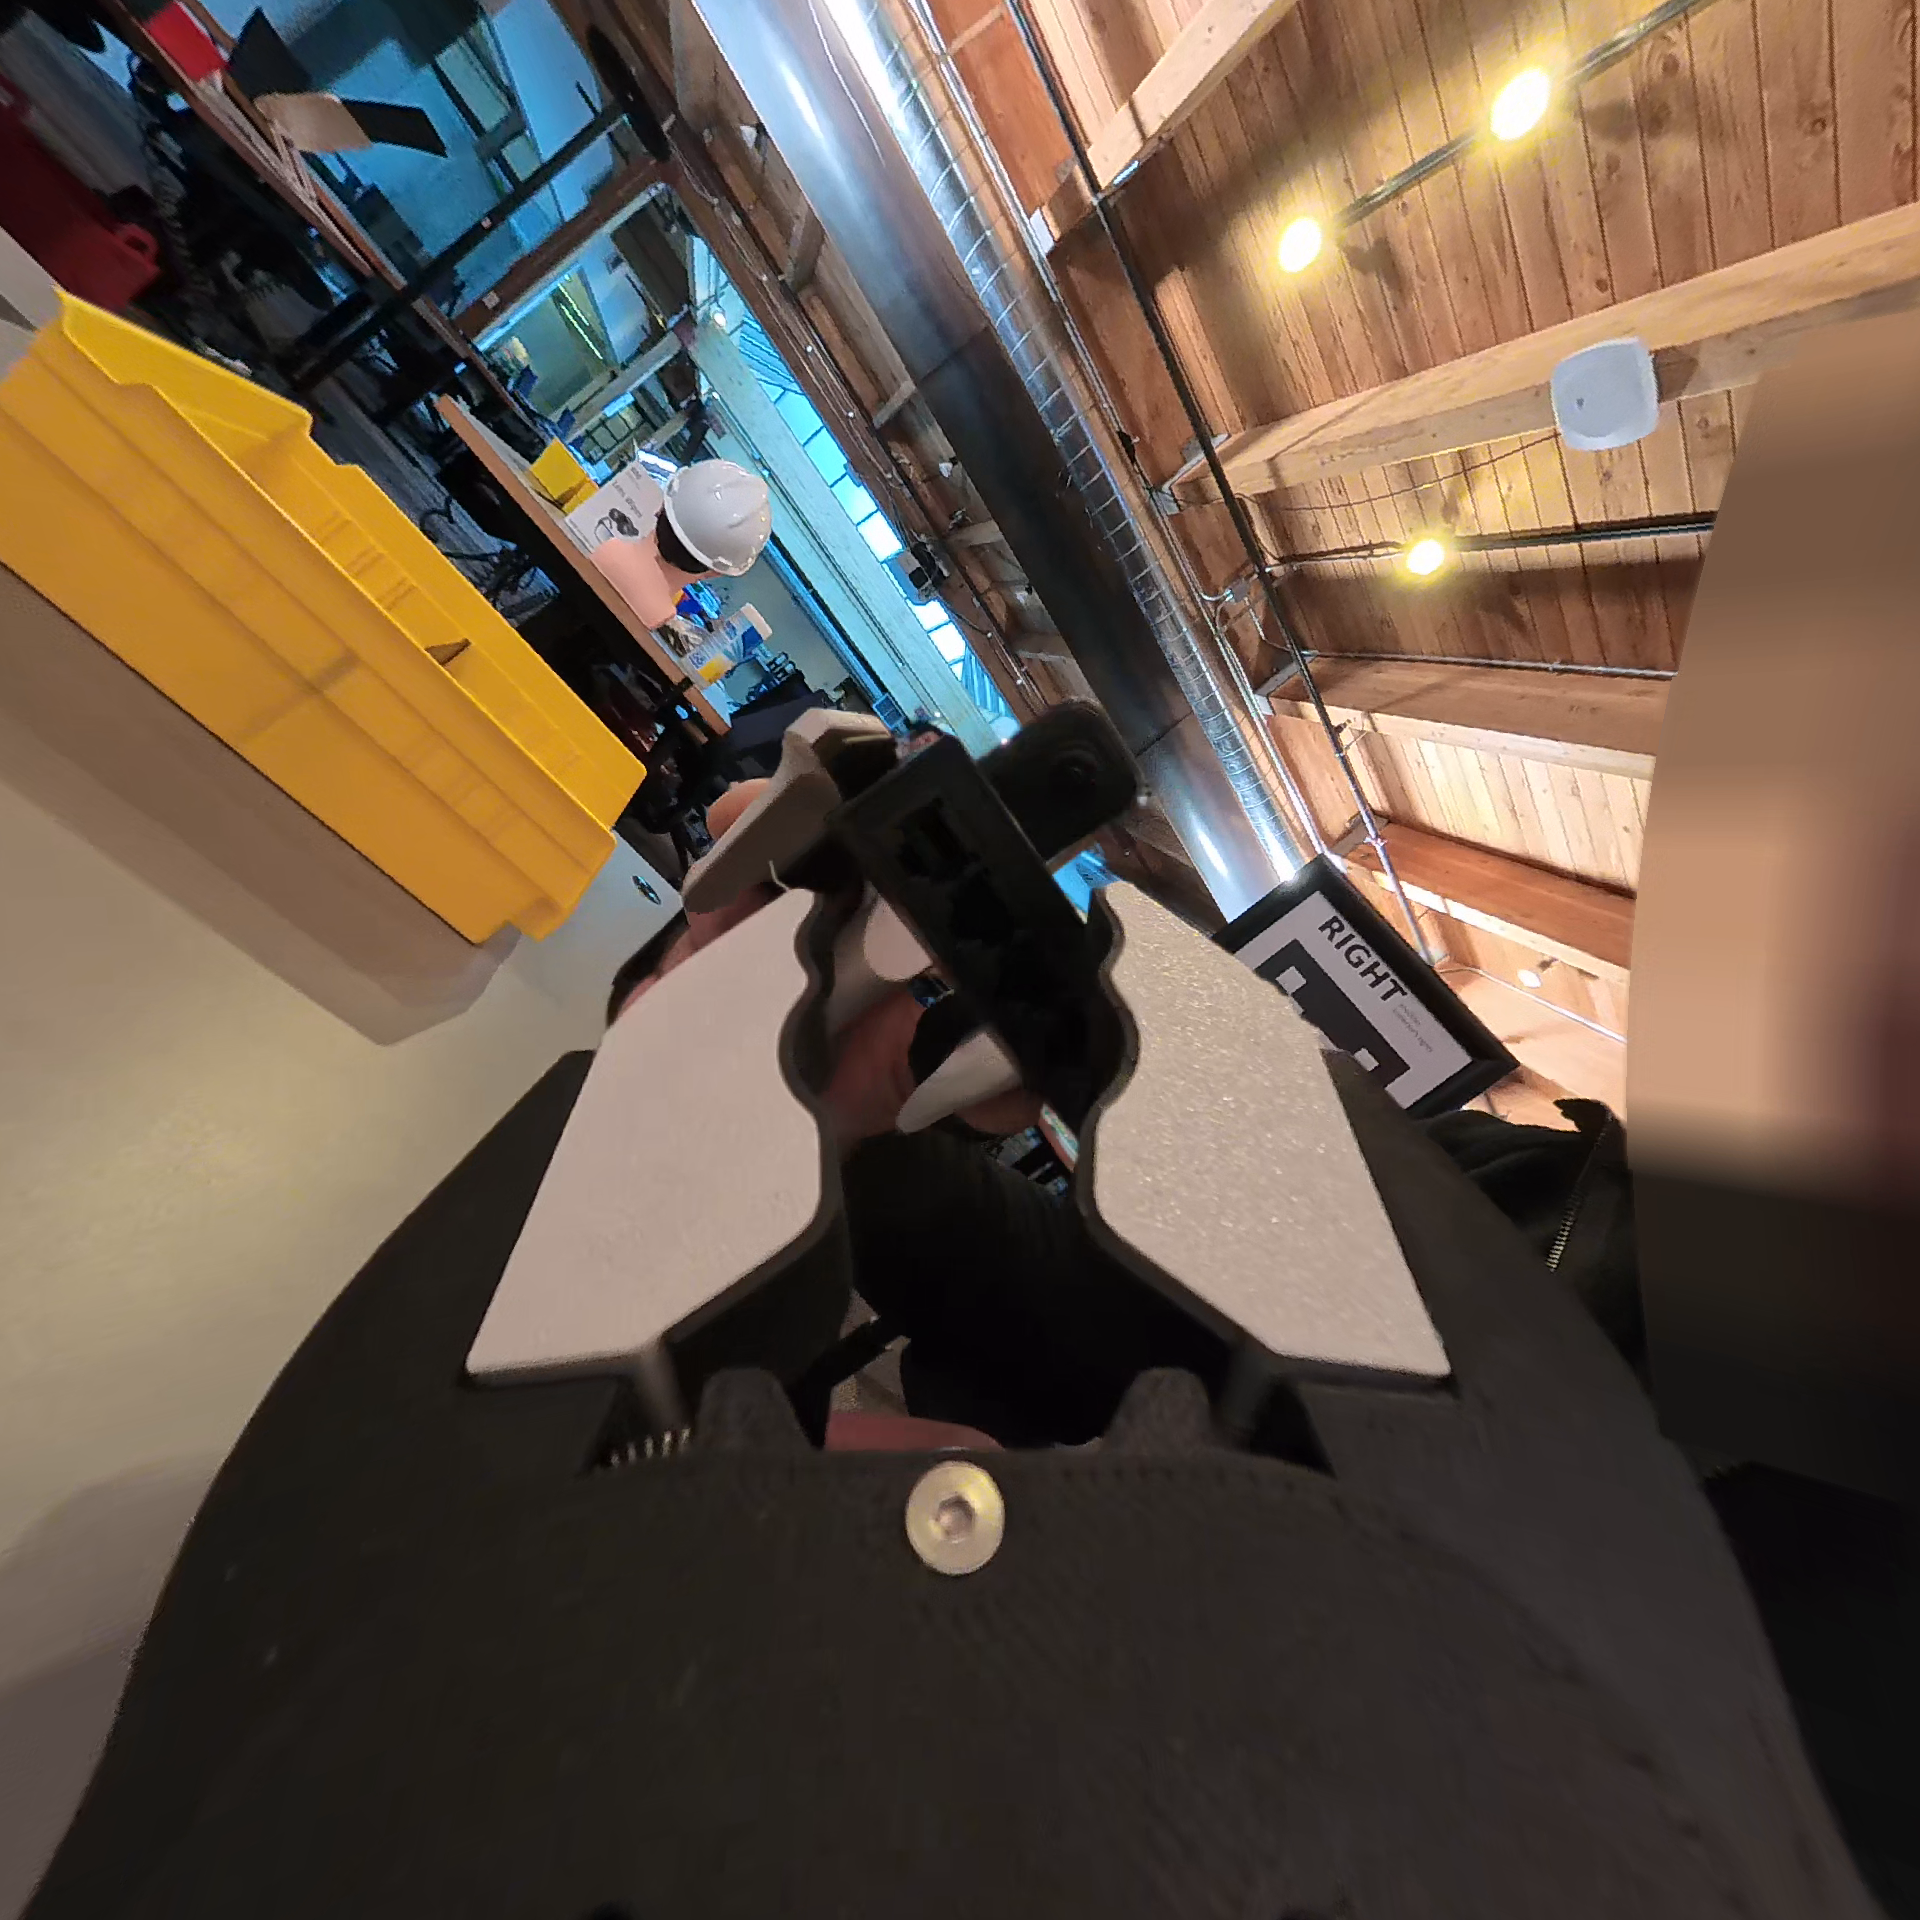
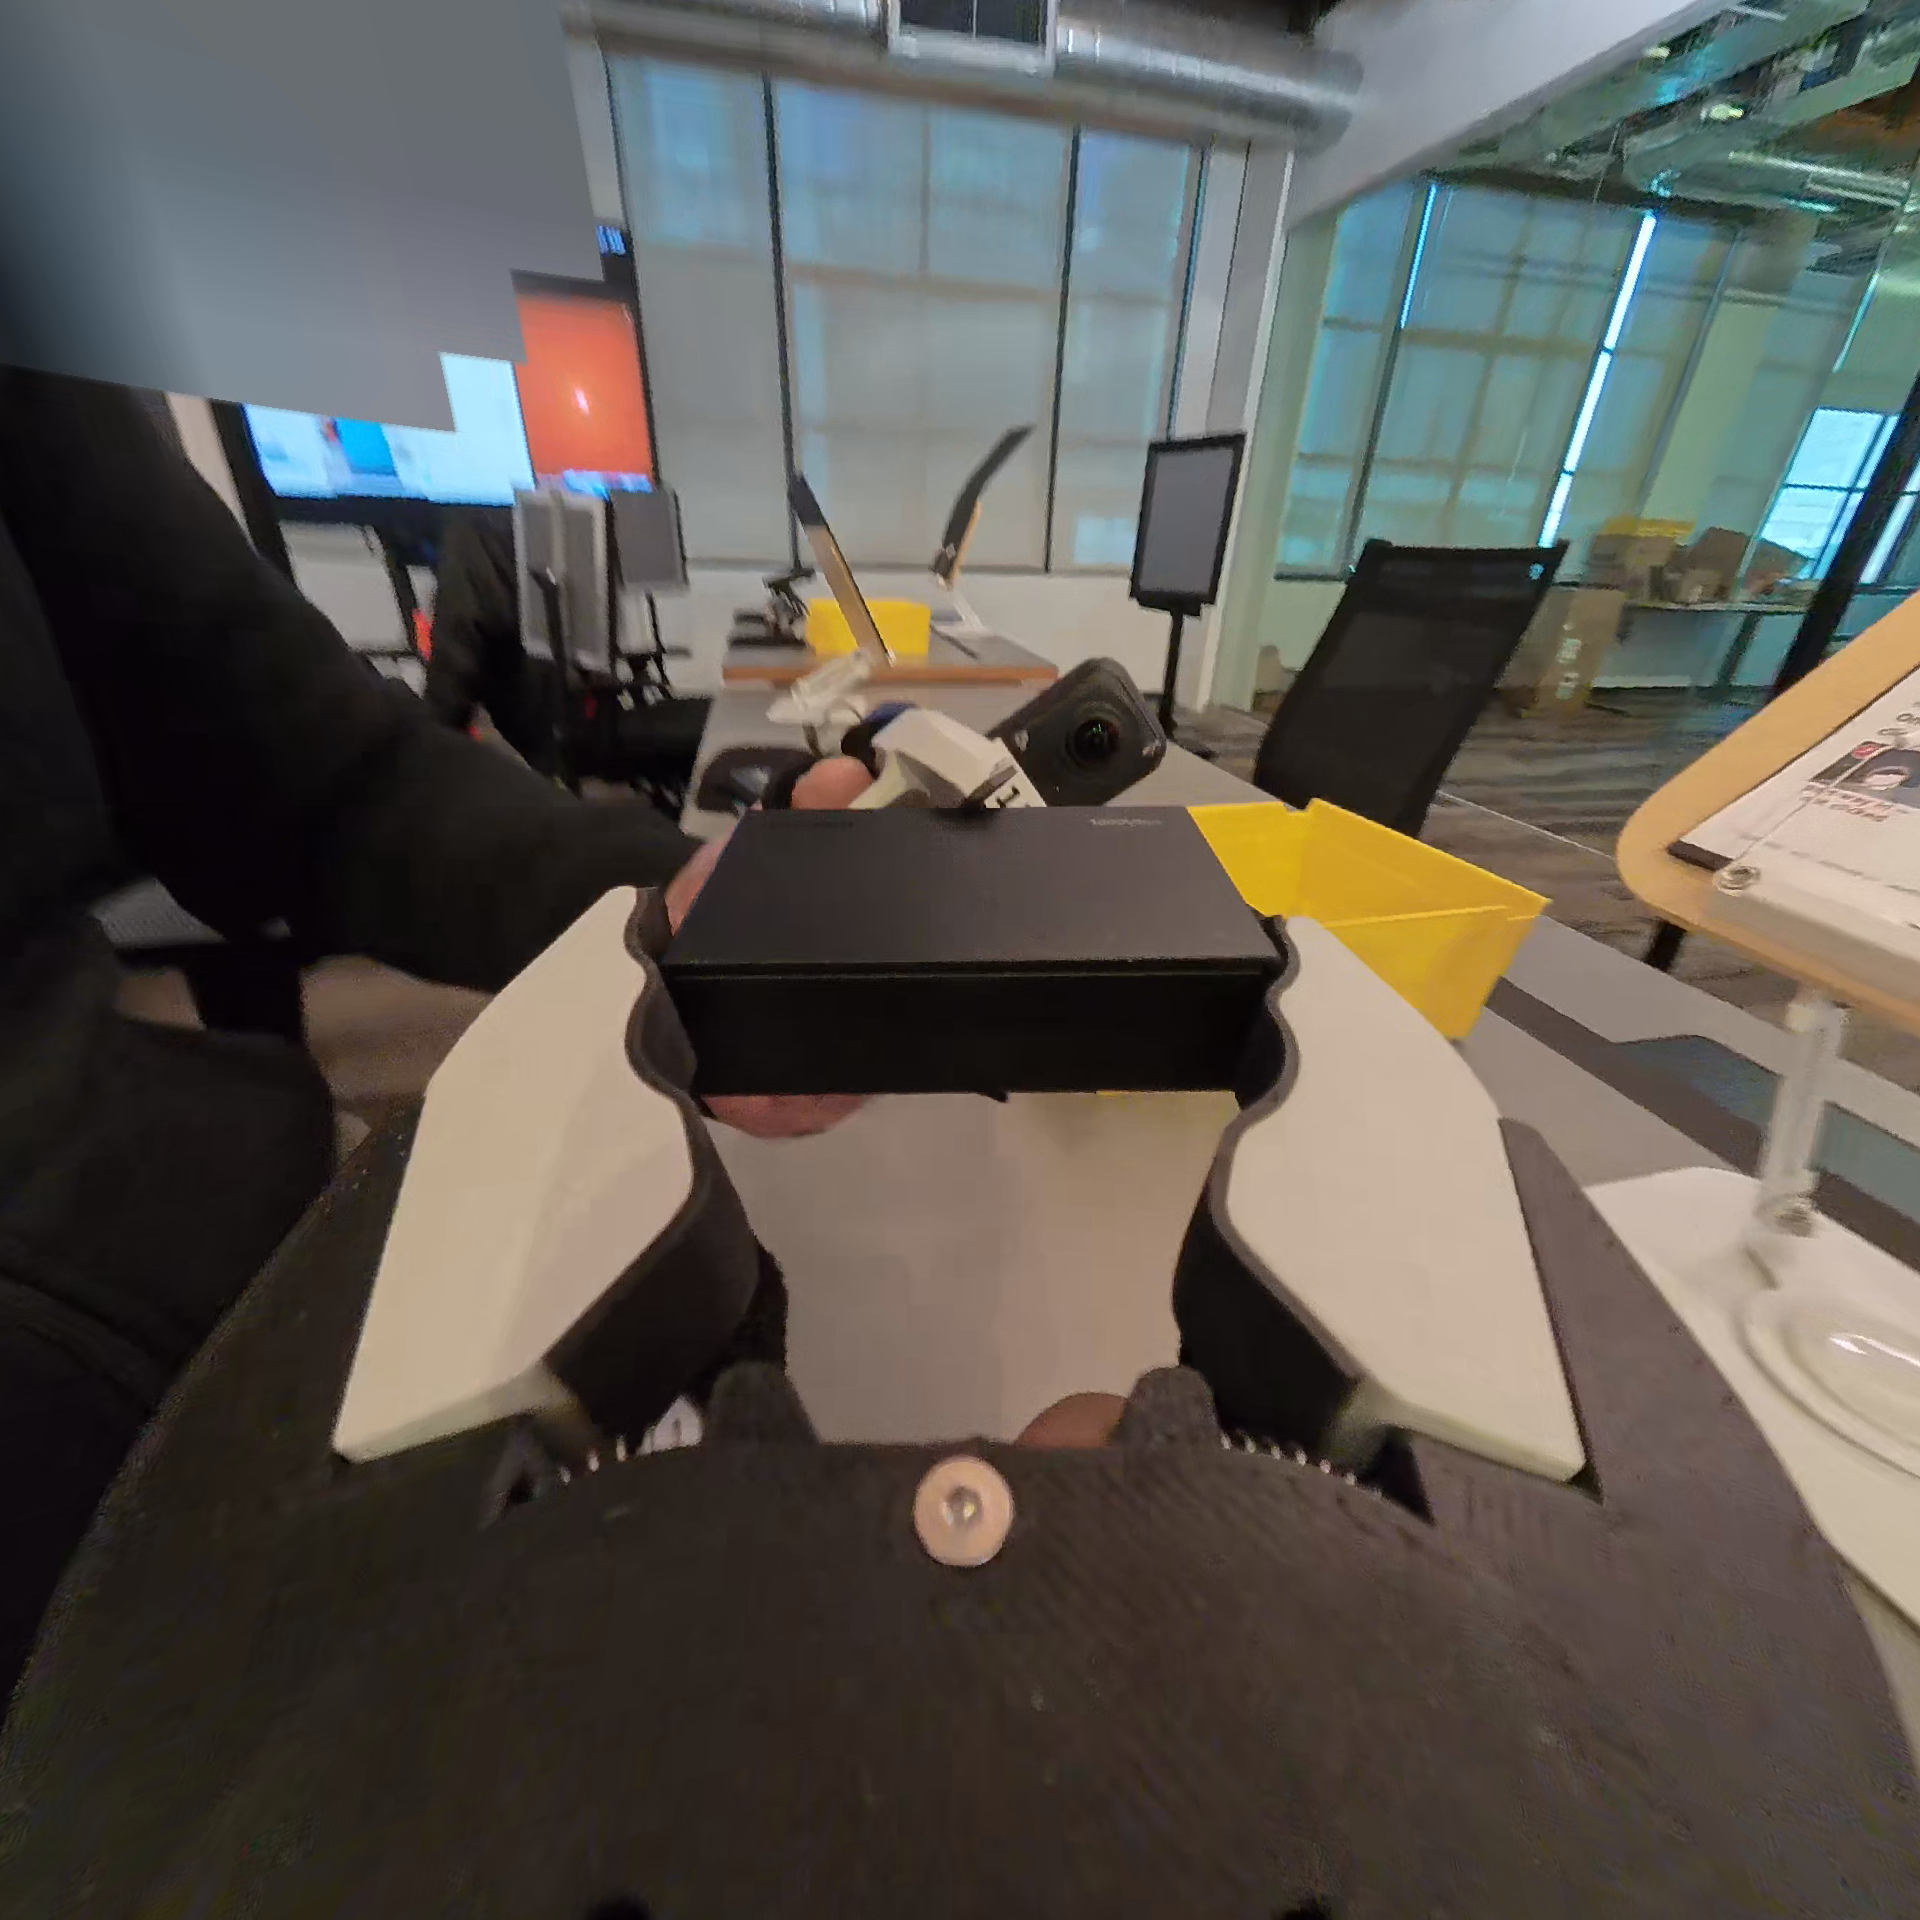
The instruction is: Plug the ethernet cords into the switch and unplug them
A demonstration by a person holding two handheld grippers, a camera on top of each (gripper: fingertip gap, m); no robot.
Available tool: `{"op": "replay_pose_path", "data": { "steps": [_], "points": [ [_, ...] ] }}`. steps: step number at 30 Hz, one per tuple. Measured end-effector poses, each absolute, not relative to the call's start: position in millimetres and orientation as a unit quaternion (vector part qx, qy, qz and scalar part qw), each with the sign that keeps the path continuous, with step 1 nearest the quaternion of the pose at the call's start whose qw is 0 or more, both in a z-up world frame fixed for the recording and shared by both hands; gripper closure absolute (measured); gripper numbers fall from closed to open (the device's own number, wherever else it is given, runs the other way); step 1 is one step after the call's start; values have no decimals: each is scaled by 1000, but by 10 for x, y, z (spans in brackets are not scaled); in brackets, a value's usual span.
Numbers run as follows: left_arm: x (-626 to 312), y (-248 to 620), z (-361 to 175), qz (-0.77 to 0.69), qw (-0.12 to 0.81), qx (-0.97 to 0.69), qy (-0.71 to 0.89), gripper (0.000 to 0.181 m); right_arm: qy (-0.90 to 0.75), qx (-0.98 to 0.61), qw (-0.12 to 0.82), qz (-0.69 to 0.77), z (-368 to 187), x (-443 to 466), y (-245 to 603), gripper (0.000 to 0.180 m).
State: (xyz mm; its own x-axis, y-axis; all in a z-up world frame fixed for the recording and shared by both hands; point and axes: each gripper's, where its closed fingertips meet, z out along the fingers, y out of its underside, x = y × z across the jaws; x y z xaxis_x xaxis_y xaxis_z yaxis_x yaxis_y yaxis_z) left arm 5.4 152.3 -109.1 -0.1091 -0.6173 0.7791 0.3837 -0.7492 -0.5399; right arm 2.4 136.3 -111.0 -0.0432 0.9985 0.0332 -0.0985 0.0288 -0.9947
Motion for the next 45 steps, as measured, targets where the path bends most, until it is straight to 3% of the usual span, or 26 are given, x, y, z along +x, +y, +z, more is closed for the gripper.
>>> {"op": "replay_pose_path", "data": {
  "steps": [5,10,15,20,21,25,32,45],
  "points": [
    [-13,1574,-1115,-695,381,-596,131,134,-400,-424,477,658,-901,244,1446,76],
    [10,1575,-1275,-597,422,-648,211,126,-378,-427,464,678,-945,327,1532,76],
    [-156,1712,-1401,-459,468,-708,262,92,-401,-438,463,658,-1055,293,1524,76],
    [-792,1917,-1330,-273,514,-757,298,78,-410,-453,459,645,-1205,267,1572,76],
    [-975,1953,-1290,-236,526,-760,299,81,-409,-456,458,644,-1237,264,1587,76],
    [-1818,2074,-1182,-109,550,-774,295,127,-407,-470,452,640,-1378,246,1655,76],
    [-2976,2295,-1662,112,451,-818,340,144,-403,-487,444,635,-1558,234,1737,76],
    [-3556,2723,-2709,192,219,-870,398,150,-406,-498,445,624,-1660,260,1773,76]
  ]
}}
